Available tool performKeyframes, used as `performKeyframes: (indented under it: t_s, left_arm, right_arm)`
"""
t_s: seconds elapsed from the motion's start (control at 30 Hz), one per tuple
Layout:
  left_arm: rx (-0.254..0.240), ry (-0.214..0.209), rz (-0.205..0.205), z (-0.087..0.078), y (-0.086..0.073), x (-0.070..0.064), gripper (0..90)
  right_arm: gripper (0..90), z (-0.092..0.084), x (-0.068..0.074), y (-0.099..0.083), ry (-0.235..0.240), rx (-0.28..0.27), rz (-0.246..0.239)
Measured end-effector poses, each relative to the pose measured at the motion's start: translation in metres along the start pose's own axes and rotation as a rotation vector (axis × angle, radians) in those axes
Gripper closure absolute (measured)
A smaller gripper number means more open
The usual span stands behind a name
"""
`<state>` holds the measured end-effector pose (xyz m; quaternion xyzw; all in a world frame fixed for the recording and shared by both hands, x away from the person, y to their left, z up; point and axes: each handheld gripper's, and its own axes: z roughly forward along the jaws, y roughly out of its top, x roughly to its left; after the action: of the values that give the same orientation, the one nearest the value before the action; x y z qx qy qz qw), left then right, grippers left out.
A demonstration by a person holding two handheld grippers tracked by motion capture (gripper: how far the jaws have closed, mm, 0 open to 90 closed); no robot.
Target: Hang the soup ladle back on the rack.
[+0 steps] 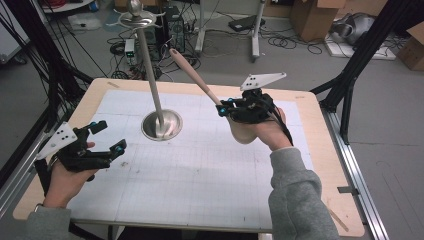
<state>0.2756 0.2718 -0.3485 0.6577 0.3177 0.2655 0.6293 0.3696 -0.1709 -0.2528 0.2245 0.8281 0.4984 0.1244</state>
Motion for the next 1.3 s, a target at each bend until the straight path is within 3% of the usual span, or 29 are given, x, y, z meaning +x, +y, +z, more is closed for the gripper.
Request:
performKeyframes:
  t_s: [0.5,0.93,1.3]
  left_arm:
    - [-0.002,0.003,-0.003,-0.004,0.0,0.0,6.0]
    - [-0.004,0.004,-0.005,-0.005,0.0,0.0,6.0]
    - [-0.009,0.006,-0.007,-0.007,0.001,0.001,6.0]
  right_arm:
    - [77.6,0.005,-0.002,0.022,0.001,-0.095,0.003]
    - [77.5,0.012,0.0,0.037,-0.027,-0.102,-0.025]
    - [77.5,0.017,-0.003,0.04,-0.026,-0.106,-0.008]
